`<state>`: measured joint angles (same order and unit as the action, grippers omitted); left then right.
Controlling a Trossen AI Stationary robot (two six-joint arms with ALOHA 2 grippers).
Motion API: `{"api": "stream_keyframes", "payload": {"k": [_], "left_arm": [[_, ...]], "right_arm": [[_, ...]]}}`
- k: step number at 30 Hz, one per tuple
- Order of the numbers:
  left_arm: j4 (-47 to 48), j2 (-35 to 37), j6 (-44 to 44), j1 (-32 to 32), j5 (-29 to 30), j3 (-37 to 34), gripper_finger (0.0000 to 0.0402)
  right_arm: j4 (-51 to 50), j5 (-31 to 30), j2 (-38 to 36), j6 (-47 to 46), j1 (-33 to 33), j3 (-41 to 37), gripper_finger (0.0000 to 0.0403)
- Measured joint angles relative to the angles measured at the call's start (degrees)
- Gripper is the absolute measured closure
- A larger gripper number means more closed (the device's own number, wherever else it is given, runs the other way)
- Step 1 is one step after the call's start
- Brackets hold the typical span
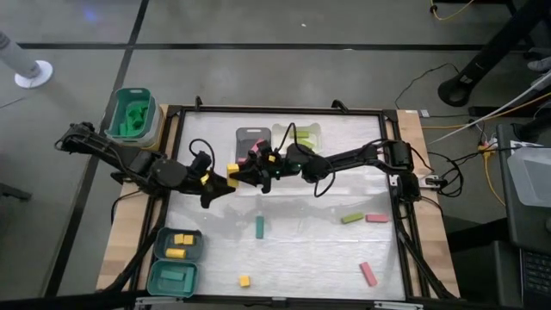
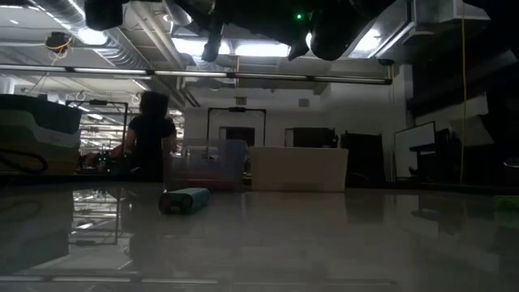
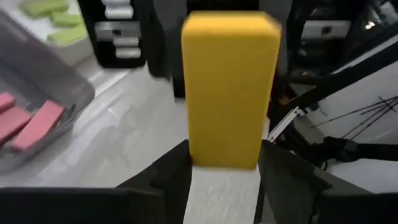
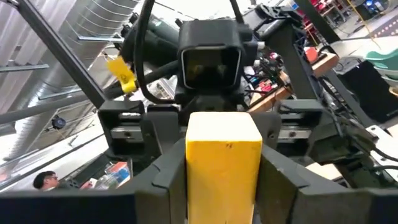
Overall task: Sort blocks
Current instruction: Put the yellow block into the blue bin
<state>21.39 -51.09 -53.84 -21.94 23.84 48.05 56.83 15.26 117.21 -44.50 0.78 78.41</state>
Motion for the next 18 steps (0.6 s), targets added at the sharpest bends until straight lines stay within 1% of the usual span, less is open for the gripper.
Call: {"api": "stream_keyframes", "payload": {"k": [5, 10, 18], "left_arm": [[-1.75, 0.0, 2.98, 0.03, 0.19, 0.0, 0.0235], [-2.17, 0.0, 2.87, 0.02, 4.55, 0.02, 0.0235], [-3.04, 0.0, 2.93, -0.01, 4.87, 0.04, 0.0236]], "right_arm": [[0.1, 0.17, 0.0, 0.07, -0.07, 0.0, 0.0262], [-0.1, 1.29, 0.0, 0.18, -0.11, 0.0, 0.0262], [-0.05, 0.88, 0.0, 0.17, -0.18, 0.0, 0.0262]]}}
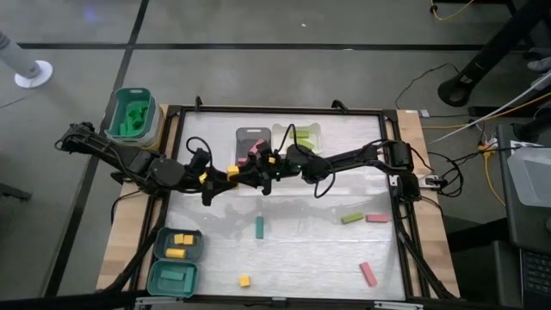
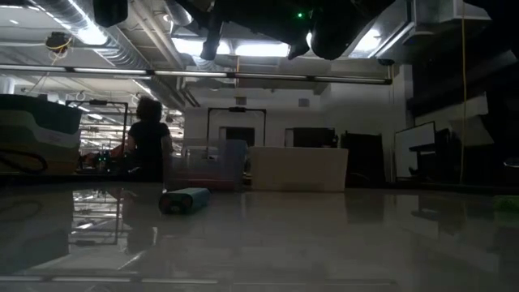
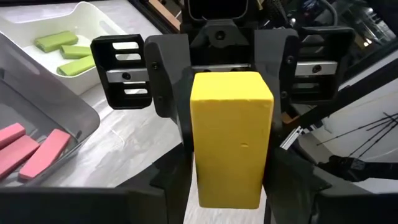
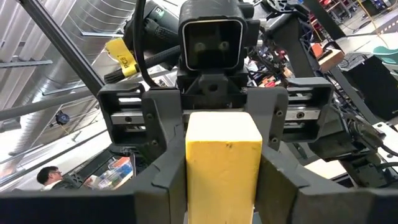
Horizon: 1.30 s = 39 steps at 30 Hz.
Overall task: Sort blocks
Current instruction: Put the yellow block into the blue bin
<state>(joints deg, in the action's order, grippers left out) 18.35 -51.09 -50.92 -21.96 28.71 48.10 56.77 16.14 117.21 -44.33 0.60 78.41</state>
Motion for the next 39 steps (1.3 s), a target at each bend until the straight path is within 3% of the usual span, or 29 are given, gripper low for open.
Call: {"api": "stream_keyframes", "payload": {"k": [6, 11, 18, 21, 24, 28, 31, 34, 39], "left_arm": [[0.01, 0.0, -0.39, 0.0, -0.02, 0.0, 0.0285], [0.13, 0.0, -0.34, -0.02, -0.31, 0.0, 0.0285], [1.21, 0.0, 0.63, -0.07, -4.18, 0.0, 0.0285], [3.36, 0.0, 1.73, -0.08, -9.52, 0.0, 0.0285], [7.84, 0.11, 3.18, -0.77, -18.71, 0.02, 0.0283], [15.95, 0.09, 3.3, -3.3, -31.97, 0.0, 0.0277], [23.41, 0.09, 1.19, -6.0, -38.46, 0.0, 0.0275], [29.85, 0.09, -2.33, -8.74, -41.5, 0.0, 0.0274], [33.64, 0.0, -8.13, -13.56, -41.69, 0.0, 0.0272]], "right_arm": [[0.05, 0.04, 0.01, -0.08, -0.17, 0.0, 0.0262], [0.04, -0.07, 0.02, -0.18, -0.61, 0.0, 0.0255], [0.0, 1.56, 0.04, -1.6, -1.4, -0.02, 0.0179], [-0.06, 3.51, 0.07, -3.79, -1.4, -0.02, 0.0149], [0.0, 7.58, 0.07, -5.2, -1.36, -0.02, 0.0132], [0.11, 12.05, 0.07, -5.07, -1.36, -0.02, 0.0126], [-1.58, 14.56, 0.07, -4.94, -1.4, -0.02, 0.0126], [-4.79, 15.0, 0.07, -4.92, -1.38, -0.02, 0.0125], [-12.46, 14.93, 0.07, -4.92, -1.38, -0.02, 0.0125]]}}
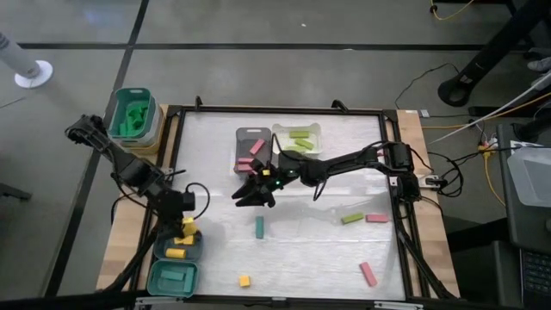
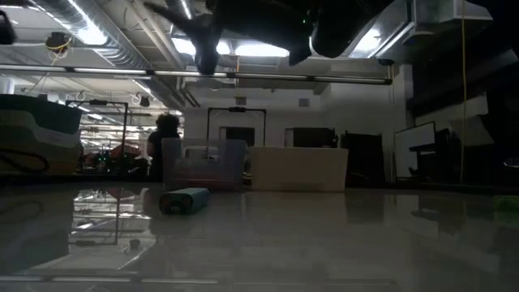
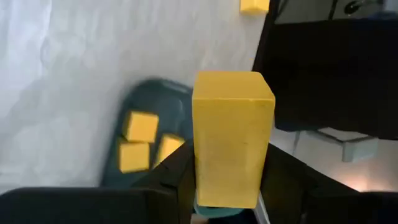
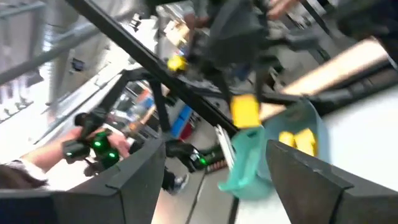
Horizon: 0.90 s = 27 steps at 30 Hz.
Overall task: Sort blocks
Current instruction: Put the yellow block into the blue bin
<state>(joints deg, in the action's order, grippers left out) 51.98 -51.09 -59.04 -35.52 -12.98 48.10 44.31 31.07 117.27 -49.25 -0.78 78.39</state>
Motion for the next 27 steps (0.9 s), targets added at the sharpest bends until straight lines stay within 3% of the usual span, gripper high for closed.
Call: {"api": "stream_keyframes", "payload": {"k": [7, 14, 21, 27], "left_arm": [[-0.32, -2.73, -5.25, -5.95, 0.07, 0.0, 0.0271], [-0.28, -8.2, -8.22, -7.91, 0.23, -0.02, 0.0249], [-0.35, -12.34, -5.83, -8.03, 0.21, -0.02, 0.0213], [-5.65, -12.52, -1.7, -7.99, 2.65, -0.04, 0.0208]], "right_arm": [[-8.19, -0.04, 0.0, 0.04, 0.02, 0.0, 0.0125], [-8.86, -0.09, 0.0, 0.09, 0.04, 0.0, 0.0125], [-8.94, -0.15, 0.0, 0.1, 0.04, 0.0, 0.0125], [-8.9, -0.15, 0.0, 0.11, 0.04, 0.0, 0.0125]]}}
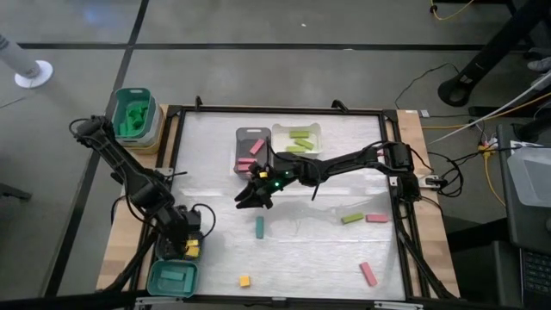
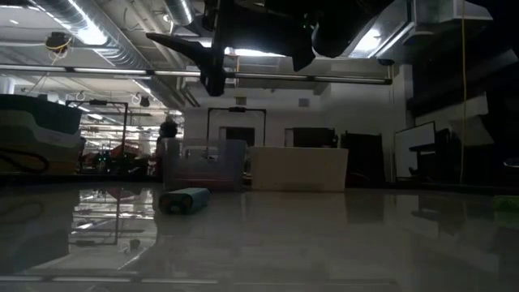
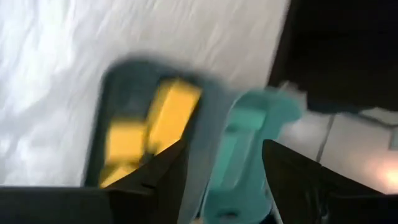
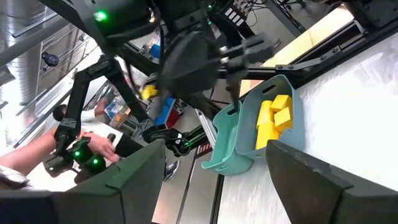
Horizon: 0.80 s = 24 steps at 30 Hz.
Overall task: Sort blocks
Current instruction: Put the yellow block into the blue bin
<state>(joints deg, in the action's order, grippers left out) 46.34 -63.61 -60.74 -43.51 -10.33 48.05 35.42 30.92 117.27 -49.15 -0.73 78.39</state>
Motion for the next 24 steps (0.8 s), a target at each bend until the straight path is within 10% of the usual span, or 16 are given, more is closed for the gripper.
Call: {"api": "stream_keyframes", "payload": {"k": [13, 24], "left_arm": [[-20.47, -3.04, 8.73, 1.88, 30.69, 0.0, 0.0208], [-51.44, -20.02, 11.79, 2.12, 24.0, 0.02, 0.0208]], "right_arm": [[-3.77, 7.31, 0.0, 3.15, 0.0, 0.0, 0.0125], [-9.82, 15.92, 0.0, 4.84, 0.0, 0.0, 0.0125]]}}
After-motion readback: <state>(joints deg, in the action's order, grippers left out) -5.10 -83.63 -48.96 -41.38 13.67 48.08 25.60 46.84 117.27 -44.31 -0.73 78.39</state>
